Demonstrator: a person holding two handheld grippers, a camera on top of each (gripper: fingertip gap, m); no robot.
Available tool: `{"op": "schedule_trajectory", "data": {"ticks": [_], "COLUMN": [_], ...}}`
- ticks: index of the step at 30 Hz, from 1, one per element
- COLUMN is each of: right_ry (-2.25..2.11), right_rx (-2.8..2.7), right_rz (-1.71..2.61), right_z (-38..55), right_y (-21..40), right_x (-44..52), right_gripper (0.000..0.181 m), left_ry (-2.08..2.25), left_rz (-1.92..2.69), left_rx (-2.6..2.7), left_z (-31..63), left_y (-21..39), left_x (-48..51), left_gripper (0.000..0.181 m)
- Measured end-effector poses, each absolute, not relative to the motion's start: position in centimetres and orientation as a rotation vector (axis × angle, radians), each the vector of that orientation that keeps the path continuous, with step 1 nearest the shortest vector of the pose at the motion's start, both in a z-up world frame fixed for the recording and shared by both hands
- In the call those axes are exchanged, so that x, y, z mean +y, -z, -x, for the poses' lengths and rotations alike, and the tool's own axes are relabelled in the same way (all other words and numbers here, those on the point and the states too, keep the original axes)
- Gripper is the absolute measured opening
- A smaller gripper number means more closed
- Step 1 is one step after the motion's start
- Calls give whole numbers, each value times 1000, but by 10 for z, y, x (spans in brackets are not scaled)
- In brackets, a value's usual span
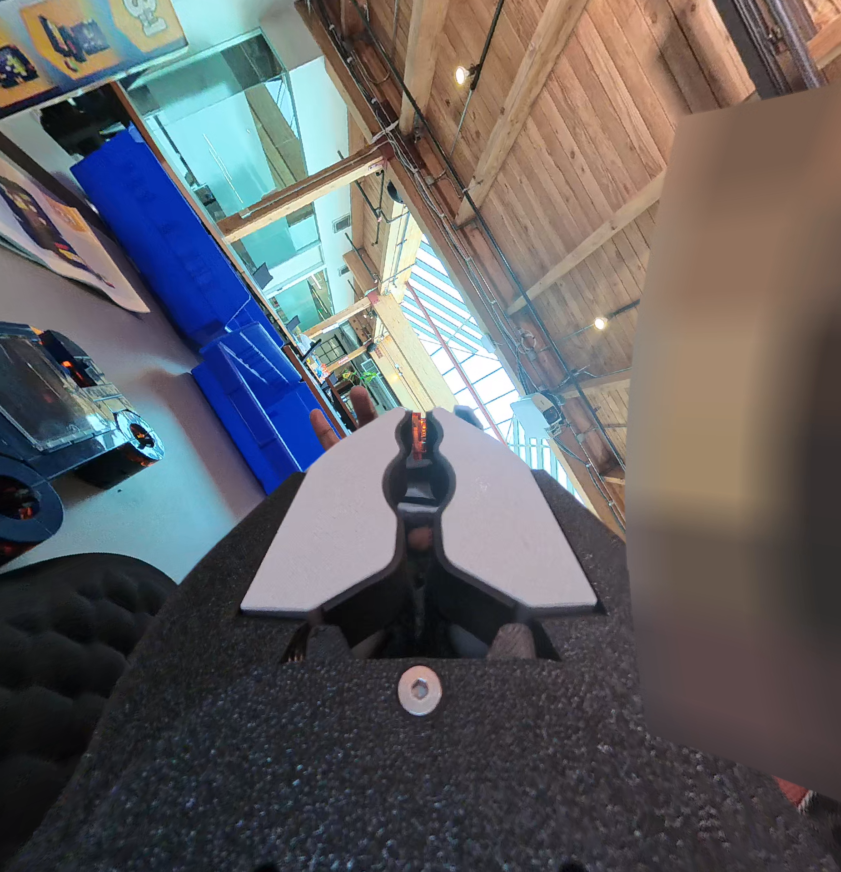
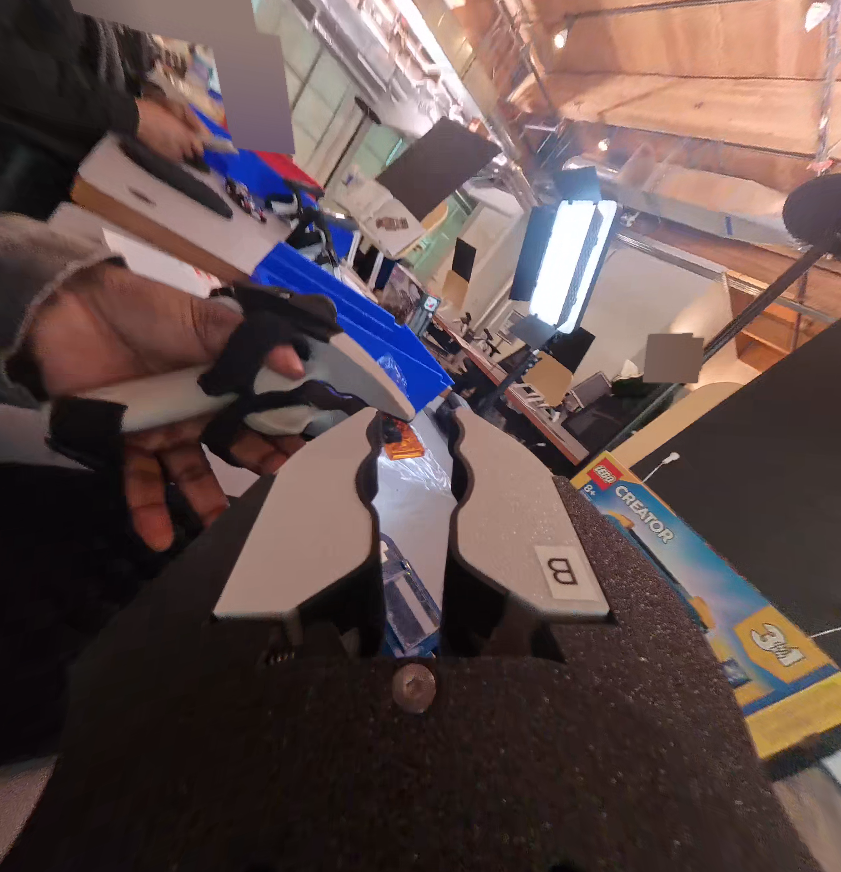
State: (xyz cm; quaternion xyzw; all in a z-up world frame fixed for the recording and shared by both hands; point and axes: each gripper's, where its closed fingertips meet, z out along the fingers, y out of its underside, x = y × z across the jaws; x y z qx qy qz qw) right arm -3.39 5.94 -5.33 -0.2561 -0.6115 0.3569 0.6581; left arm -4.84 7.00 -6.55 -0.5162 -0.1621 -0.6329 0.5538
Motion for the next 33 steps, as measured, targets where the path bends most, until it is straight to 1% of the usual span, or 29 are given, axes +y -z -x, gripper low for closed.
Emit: {"op": "schedule_trajectory", "data": {"ticks": [4,9,13,16,19,24,30,33], "right_ry": [-717,-595,-582,-610,-643,-877,-1284,-1396], "right_rx": [-1484,-1526,-1563,-1539,-1517,-1443,-1270,-1222], "right_rz": [594,561,586,590,595,704,805,833], "right_z": [44,44,42,39,37,31,22,19], "right_y": [72,80,86,86,85,80,63,61], "right_x": [60,62,63,64,63,63,58,58], "right_gripper": [17,8,7,7,7,7,6,6], "left_ry": [1491,1488,1483,1509,1470,1358,1427,1450], "left_rz": [1260,1293,1341,1397,1440,1482,1396,1385], "left_rx": [-385,-405,-401,-317,-254,-153,-87,-81], "left_z": [46,43,40,30,24,19,12,9], "left_y": [70,76,81,80,82,79,65,64], "left_x": [71,73,75,71,70,69,63,63], "left_gripper": [4,4,4,13,10,8,8,10]}}
